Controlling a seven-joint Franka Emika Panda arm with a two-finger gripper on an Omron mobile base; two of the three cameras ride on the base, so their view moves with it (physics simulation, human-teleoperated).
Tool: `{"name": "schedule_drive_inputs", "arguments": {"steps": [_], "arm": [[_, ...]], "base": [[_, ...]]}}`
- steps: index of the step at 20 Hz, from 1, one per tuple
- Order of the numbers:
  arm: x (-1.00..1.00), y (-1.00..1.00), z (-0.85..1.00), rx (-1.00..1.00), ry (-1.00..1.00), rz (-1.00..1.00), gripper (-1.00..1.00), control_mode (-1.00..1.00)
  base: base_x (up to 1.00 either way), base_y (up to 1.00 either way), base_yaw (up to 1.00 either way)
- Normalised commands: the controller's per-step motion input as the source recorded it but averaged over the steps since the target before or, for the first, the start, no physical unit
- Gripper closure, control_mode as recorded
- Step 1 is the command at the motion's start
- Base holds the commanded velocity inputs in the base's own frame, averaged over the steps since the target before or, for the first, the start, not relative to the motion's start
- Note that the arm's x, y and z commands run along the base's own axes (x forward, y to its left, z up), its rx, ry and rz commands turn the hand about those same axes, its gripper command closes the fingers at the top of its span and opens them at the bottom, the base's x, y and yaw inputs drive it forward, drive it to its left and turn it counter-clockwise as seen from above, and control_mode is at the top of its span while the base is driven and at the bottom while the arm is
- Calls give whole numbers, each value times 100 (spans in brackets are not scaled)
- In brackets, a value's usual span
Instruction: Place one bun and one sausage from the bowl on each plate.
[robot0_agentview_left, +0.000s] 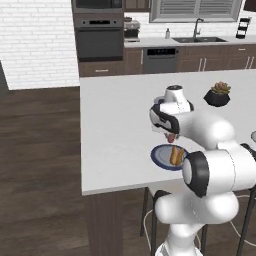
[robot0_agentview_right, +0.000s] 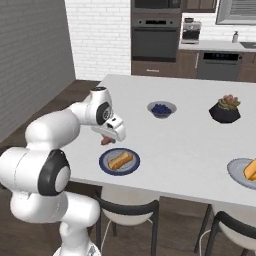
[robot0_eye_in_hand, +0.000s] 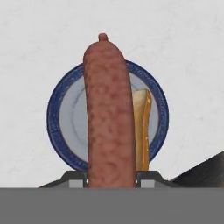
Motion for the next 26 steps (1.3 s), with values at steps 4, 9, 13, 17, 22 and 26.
{"name": "schedule_drive_inputs", "arguments": {"steps": [4, 9, 13, 17, 22, 26], "arm": [[3, -1, -53, 0, 12, 0, 100, -100], [1, 8, -64, 0, 8, 0, 100, -100], [14, 13, -54, 0, 8, 0, 100, -100], [21, 1, -42, 0, 8, -1, 100, -100], [30, 0, -29, 0, 8, -1, 100, -100], [2, 0, -11, 0, 1, 0, 100, -100]], "base": [[0, 0, 0], [0, 0, 0], [0, 0, 0], [0, 0, 0], [0, 0, 0], [0, 0, 0]]}}
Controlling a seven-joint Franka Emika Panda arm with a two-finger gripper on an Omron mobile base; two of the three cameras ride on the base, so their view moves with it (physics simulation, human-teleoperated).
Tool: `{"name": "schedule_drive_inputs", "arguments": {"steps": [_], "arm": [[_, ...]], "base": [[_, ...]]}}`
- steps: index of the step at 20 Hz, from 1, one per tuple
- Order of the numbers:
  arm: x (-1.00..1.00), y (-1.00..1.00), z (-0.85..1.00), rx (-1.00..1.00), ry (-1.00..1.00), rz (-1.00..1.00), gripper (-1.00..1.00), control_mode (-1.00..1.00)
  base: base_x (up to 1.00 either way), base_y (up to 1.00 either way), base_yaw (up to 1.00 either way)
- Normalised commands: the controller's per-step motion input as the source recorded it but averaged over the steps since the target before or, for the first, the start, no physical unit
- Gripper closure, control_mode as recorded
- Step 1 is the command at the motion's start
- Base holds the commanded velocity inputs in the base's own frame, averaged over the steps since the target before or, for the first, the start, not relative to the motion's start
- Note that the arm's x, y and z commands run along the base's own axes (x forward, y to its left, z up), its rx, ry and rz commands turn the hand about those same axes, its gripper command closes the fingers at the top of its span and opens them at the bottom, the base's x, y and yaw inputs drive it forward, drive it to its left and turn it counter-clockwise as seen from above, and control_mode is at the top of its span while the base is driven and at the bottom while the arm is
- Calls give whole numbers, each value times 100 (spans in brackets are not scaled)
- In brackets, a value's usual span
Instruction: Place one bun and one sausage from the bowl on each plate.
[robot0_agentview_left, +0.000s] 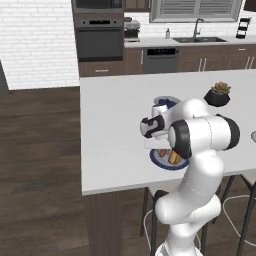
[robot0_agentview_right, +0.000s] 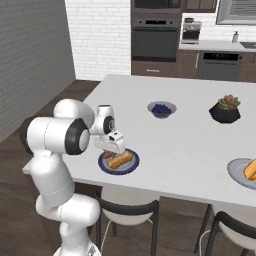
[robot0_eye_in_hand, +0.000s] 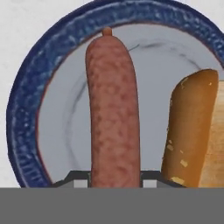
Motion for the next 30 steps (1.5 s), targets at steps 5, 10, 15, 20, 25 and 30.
{"name": "schedule_drive_inputs", "arguments": {"steps": [5, 10, 15, 20, 25, 30], "arm": [[-11, -1, -5, 0, -1, 0, -100, -100], [-16, 0, 3, 0, 0, 0, -100, -100], [-13, 15, 70, 0, -7, 0, -100, -100], [-52, 5, 95, 0, -12, 0, -100, -100], [-96, -20, 79, 1, -13, 0, -100, -100], [-84, -5, 79, 2, -12, 0, -100, -100]], "base": [[0, 0, 0], [0, 0, 0], [0, 0, 0], [0, 0, 0], [0, 0, 0], [0, 0, 0]]}}
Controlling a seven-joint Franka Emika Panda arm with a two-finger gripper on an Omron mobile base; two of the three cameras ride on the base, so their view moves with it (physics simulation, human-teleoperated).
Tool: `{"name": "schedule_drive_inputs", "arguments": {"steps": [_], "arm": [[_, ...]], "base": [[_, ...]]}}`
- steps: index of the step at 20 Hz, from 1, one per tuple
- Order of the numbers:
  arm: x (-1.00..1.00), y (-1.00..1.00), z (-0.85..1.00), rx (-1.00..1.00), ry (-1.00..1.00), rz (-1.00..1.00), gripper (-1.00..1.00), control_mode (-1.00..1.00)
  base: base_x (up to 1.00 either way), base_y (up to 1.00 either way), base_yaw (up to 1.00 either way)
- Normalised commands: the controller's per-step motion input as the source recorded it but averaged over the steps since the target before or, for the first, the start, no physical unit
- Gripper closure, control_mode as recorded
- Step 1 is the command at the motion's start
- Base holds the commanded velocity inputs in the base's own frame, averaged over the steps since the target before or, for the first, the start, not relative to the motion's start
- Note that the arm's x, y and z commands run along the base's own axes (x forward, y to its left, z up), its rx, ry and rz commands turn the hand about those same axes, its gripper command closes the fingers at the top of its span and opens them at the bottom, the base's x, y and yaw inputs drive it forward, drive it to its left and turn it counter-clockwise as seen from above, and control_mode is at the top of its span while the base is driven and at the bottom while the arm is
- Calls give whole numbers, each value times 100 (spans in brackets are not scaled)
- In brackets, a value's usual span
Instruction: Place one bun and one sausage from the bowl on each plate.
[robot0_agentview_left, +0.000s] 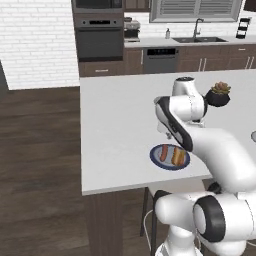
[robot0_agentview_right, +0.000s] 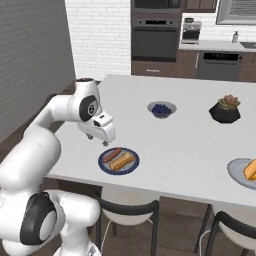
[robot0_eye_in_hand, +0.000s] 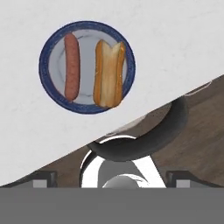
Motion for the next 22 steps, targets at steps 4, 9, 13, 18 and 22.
{"name": "schedule_drive_inputs", "arguments": {"steps": [4, 9, 13, 18, 22], "arm": [[-39, 15, 11, -6, -2, 5, -100, -100], [-14, 6, -11, -6, -1, 2, -100, 100], [0, 0, 0, 0, 0, 0, -100, 100], [0, 0, 0, 0, 0, 0, -100, 100], [0, 0, 0, 0, 0, 0, -100, 100]], "base": [[0, 0, 0], [-38, -36, 0], [-39, -100, 0], [-7, -100, 0], [2, -100, 0]]}}
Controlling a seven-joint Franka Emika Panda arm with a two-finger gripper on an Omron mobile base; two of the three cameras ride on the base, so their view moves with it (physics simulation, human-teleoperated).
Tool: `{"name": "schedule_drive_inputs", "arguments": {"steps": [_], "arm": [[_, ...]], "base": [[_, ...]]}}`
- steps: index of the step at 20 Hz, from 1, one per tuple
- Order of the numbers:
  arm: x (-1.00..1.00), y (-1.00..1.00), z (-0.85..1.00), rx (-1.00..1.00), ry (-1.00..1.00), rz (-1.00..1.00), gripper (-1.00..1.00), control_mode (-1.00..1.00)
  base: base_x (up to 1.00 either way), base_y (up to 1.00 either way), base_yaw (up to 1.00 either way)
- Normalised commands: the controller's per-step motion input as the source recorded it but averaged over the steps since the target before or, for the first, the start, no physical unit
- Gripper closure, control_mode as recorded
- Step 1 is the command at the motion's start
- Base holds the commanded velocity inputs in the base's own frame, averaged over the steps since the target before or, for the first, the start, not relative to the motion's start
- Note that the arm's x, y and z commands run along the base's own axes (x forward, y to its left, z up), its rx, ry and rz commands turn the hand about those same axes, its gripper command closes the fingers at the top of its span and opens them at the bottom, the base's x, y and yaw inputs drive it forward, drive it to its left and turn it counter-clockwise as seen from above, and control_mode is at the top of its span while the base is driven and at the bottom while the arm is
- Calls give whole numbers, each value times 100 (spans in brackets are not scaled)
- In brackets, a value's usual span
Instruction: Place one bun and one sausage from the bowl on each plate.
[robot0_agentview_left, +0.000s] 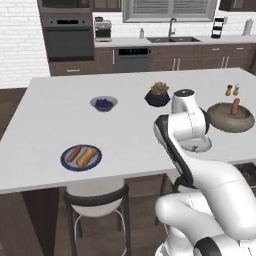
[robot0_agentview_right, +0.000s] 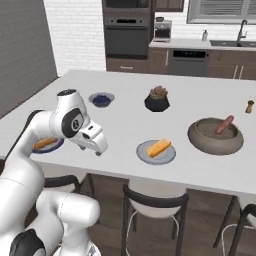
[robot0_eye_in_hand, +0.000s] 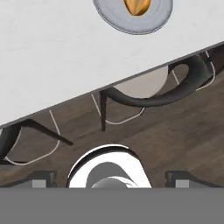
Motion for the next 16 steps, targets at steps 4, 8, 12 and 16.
{"name": "schedule_drive_inputs", "arguments": {"steps": [4, 8, 12, 16], "arm": [[0, 0, 0, 0, 0, 0, -100, 100], [0, 0, 0, 0, 0, 0, -100, 100], [0, 0, 0, 0, 0, 0, -100, 100], [0, 0, 0, 0, 0, 0, -100, 100]], "base": [[13, -100, 0], [52, -100, 0], [84, -98, 0], [95, -79, 0]]}}
